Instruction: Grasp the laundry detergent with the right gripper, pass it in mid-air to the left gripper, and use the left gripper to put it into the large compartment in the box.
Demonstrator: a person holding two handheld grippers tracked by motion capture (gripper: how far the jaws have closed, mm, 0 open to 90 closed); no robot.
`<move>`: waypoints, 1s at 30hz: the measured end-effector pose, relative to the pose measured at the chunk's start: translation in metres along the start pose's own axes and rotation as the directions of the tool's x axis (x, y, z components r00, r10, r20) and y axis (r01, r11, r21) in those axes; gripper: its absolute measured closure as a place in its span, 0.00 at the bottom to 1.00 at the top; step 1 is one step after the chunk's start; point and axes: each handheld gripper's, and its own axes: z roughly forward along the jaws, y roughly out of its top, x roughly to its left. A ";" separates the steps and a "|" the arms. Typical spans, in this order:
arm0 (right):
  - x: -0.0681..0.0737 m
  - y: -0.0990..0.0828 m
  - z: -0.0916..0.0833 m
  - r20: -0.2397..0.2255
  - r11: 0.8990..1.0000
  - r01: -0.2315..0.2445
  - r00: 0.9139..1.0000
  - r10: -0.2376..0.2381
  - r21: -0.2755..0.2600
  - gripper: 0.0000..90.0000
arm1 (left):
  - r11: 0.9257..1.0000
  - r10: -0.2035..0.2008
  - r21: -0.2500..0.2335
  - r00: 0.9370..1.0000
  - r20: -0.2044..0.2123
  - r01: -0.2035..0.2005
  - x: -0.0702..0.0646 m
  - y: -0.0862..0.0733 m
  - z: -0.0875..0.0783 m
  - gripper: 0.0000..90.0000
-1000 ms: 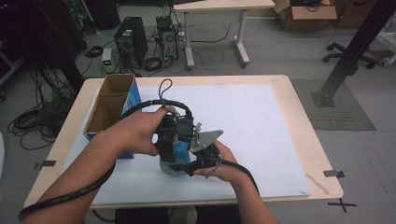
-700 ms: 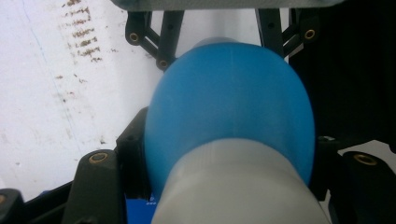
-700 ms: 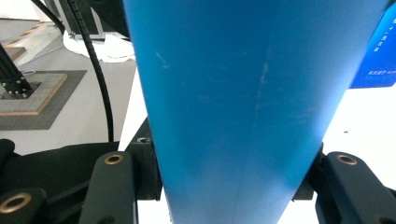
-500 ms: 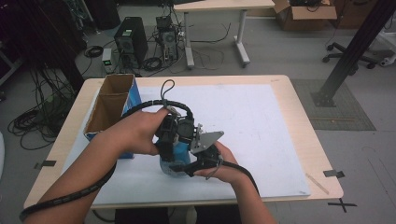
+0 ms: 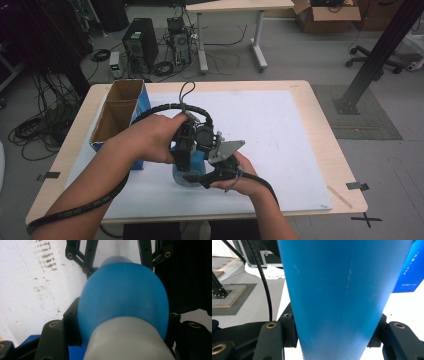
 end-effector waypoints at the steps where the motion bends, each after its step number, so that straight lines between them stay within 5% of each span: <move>1: 0.000 0.000 -0.001 -0.001 1.000 -0.002 1.000 0.002 -0.002 0.47 | 1.000 -0.001 0.002 1.000 0.006 0.001 0.001 0.001 -0.001 0.42; 30: -0.004 -0.016 -0.016 0.030 0.994 -0.088 0.996 0.090 -0.062 0.06 | 1.000 -0.003 -0.006 1.000 0.012 0.003 0.003 0.007 -0.005 0.42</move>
